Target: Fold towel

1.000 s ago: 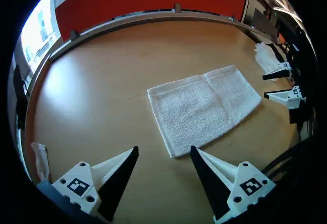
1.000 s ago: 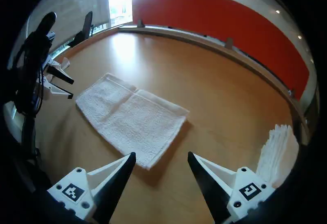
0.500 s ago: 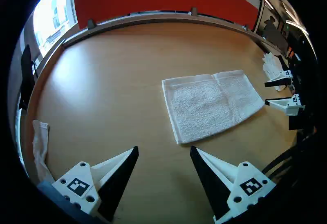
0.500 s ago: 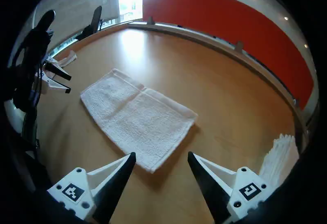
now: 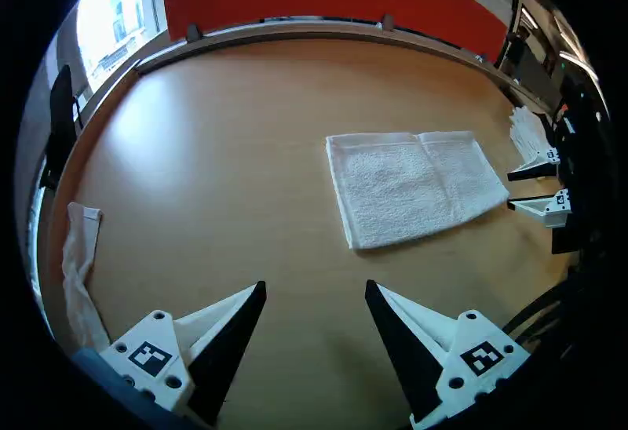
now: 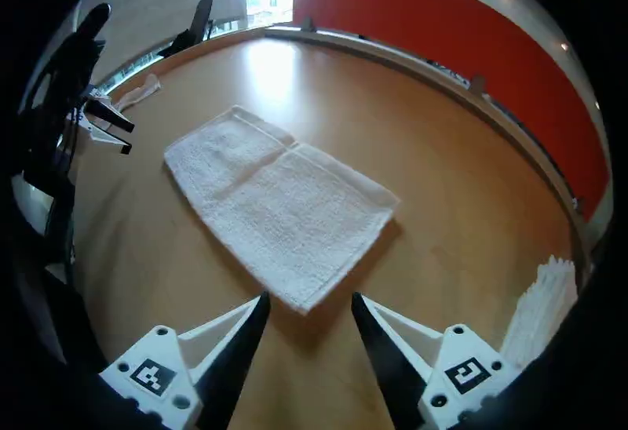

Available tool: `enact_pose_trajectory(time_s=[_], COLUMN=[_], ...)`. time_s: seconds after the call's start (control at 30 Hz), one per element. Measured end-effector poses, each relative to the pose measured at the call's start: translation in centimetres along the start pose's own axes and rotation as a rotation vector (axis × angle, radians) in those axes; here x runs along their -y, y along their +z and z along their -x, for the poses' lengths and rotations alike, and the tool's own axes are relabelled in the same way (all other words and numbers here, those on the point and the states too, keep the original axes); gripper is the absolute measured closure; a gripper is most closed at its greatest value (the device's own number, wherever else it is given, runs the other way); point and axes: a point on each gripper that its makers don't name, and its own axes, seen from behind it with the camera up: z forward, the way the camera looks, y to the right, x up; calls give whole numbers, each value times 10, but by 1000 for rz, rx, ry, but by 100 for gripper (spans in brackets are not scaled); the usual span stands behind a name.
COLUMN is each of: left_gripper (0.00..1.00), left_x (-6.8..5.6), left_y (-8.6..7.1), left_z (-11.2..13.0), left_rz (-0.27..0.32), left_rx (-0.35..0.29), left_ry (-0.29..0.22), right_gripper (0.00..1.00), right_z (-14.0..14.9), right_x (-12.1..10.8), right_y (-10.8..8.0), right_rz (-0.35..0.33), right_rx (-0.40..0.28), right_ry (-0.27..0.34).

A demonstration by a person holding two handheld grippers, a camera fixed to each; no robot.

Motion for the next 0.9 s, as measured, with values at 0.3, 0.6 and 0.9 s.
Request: enact_pose_trajectory(time_s=[0.3,0.6,0.9], left_gripper=[6,6,6], left_x=[0,1,2], left_y=[-5,-7,-7], left_z=[10,15,19], left_rz=[-2,-3,-2], left_rx=[7,12,18], left_ry=[-15,-17,-17], right_gripper=[50,65,95], right_z=[8,8,5], right_x=[6,8,9], right_y=[2,4,6], right_rz=[-35,-49,-54], right_rx=[25,29,22], right_ry=[6,1,-13])
